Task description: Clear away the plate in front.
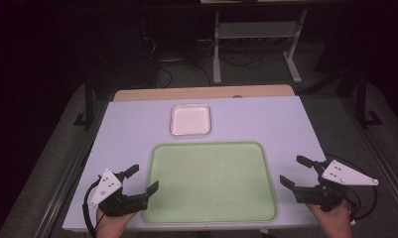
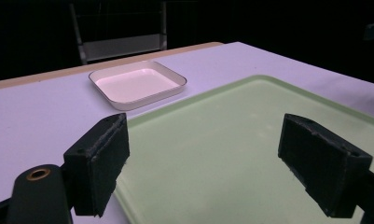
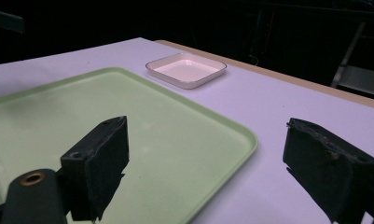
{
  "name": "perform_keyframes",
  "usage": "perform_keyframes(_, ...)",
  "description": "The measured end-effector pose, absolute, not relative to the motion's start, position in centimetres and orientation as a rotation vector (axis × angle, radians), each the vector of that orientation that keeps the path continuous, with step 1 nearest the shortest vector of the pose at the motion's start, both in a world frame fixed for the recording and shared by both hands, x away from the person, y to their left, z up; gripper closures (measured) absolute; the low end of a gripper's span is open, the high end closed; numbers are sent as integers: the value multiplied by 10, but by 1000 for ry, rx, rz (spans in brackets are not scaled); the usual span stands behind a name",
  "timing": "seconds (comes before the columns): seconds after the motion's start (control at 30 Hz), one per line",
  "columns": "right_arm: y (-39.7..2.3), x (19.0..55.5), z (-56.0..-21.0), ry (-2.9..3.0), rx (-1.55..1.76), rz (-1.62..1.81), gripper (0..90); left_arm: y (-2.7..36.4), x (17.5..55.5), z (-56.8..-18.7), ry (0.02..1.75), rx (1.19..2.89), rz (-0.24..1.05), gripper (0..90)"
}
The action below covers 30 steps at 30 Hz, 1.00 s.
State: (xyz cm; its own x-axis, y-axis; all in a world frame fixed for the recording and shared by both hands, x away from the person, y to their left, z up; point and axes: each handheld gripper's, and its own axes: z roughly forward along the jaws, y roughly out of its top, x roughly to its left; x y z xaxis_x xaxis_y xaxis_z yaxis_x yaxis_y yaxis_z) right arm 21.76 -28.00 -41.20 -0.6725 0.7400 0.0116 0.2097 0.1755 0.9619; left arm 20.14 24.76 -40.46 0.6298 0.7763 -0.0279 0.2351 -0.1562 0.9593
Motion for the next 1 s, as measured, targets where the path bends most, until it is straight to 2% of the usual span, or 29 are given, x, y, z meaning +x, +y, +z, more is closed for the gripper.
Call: perform_keyframes(1.0, -284, 218, -413, 1992, 906, 1522, 135, 242, 222, -398, 830, 1752, 528, 159)
